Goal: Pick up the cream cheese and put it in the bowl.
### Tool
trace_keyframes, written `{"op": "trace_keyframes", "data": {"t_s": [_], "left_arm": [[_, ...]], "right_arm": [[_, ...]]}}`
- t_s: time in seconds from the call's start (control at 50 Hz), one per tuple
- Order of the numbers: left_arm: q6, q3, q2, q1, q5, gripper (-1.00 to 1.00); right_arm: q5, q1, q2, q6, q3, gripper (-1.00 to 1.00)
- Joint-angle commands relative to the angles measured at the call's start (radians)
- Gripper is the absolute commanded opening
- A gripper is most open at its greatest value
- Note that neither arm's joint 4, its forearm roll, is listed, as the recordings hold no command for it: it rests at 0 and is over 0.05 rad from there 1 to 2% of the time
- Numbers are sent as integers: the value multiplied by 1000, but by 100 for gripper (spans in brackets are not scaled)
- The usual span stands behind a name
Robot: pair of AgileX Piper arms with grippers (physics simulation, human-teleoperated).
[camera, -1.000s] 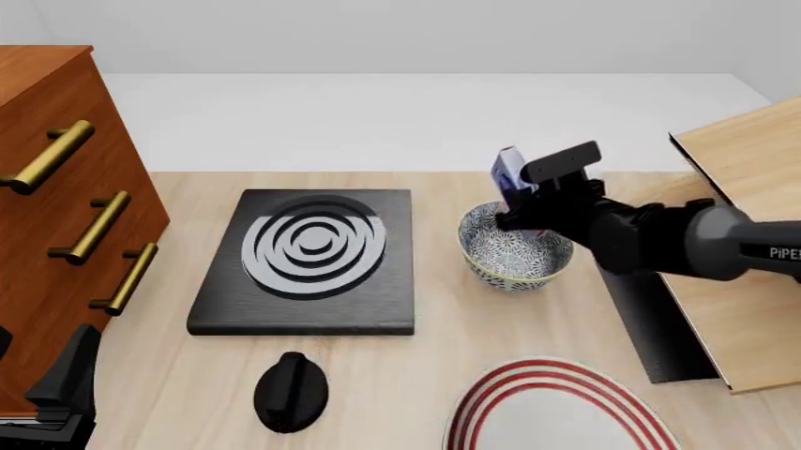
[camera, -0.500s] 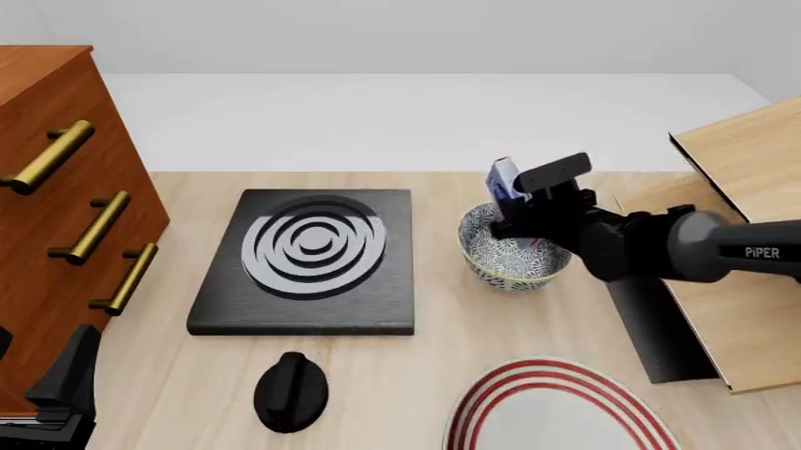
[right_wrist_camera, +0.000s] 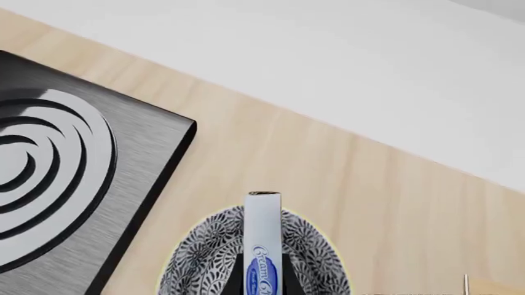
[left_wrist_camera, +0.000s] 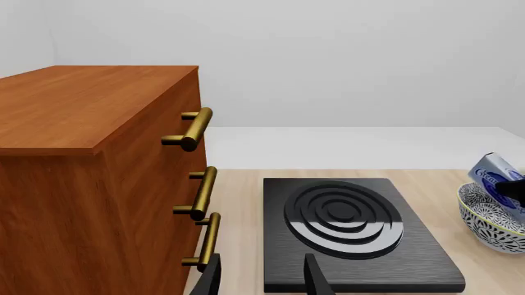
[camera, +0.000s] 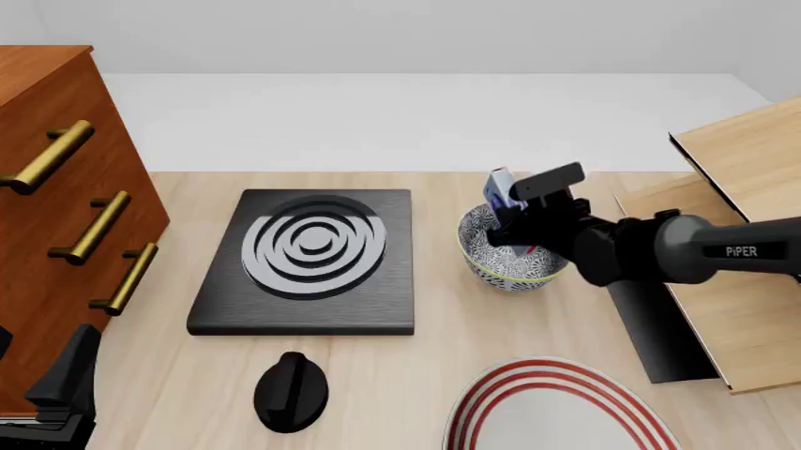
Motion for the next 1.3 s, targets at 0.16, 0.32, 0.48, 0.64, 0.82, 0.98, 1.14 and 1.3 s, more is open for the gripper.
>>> {"op": "trace_keyframes", "data": {"t_s": [0.16,0.32,0.48,0.64,0.82,0.98,1.14,1.3], "left_arm": [[0,0,0,0,0,100],[0,0,0,0,0,100],[0,0,0,0,0,100],[0,0,0,0,0,100],[0,0,0,0,0,100],[0,0,0,0,0,100],[0,0,0,0,0,100],[0,0,0,0,0,100]], "right_arm": [[-6,-7,24,12,-12,-100],[-4,-8,36,12,-18,-100],[0,-9,44,17,-19,-100],[2,-9,45,19,-17,-100],[8,-7,41,27,-20,-100],[8,-1,40,38,-19,100],[7,3,39,43,-19,100],[11,1,23,46,-17,100]]}}
